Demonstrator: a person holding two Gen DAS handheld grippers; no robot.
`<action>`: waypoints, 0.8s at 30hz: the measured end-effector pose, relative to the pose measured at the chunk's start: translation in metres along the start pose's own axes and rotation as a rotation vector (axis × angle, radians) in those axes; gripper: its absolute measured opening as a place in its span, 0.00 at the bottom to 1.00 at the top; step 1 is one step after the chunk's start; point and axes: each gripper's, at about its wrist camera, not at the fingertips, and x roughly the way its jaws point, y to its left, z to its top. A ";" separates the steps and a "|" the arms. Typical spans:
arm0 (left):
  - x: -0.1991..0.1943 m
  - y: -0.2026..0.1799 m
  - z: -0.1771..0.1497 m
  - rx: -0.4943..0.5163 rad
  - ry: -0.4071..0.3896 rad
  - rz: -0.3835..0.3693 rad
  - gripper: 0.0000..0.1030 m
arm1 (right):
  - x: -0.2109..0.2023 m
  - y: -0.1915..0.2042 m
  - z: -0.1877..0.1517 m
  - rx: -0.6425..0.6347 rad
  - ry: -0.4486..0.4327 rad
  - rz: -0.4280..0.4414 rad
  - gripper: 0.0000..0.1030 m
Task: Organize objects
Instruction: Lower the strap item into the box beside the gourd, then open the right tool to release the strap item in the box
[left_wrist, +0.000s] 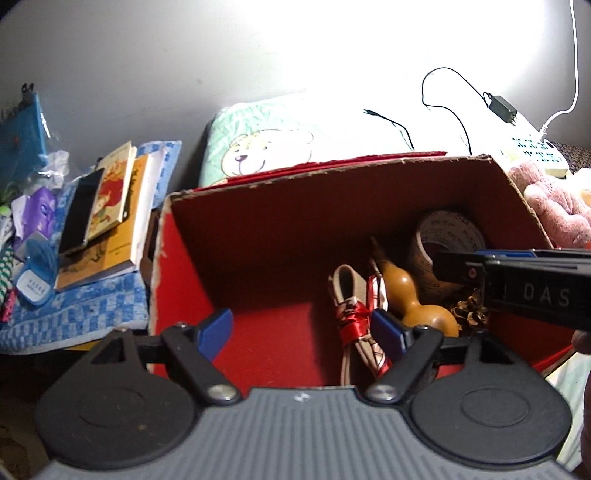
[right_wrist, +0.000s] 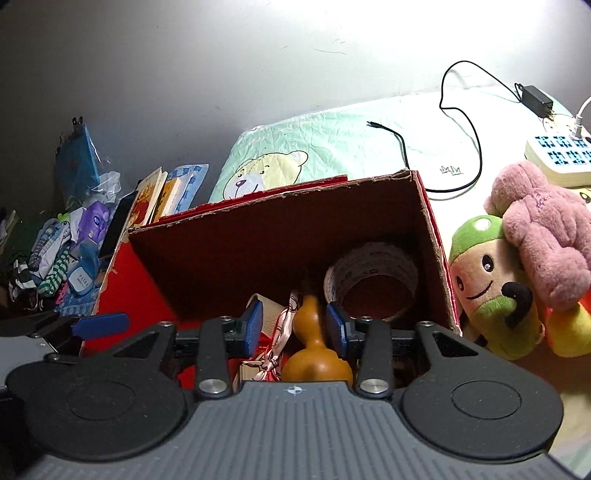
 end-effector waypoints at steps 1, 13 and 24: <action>-0.003 0.001 -0.001 -0.001 -0.005 0.007 0.81 | -0.003 0.001 -0.002 -0.007 -0.012 -0.004 0.46; -0.042 0.001 -0.018 -0.014 -0.065 0.079 0.84 | -0.036 0.017 -0.023 -0.083 -0.136 -0.037 0.55; -0.071 -0.001 -0.038 -0.022 -0.088 0.125 0.85 | -0.064 0.023 -0.044 -0.071 -0.167 0.007 0.55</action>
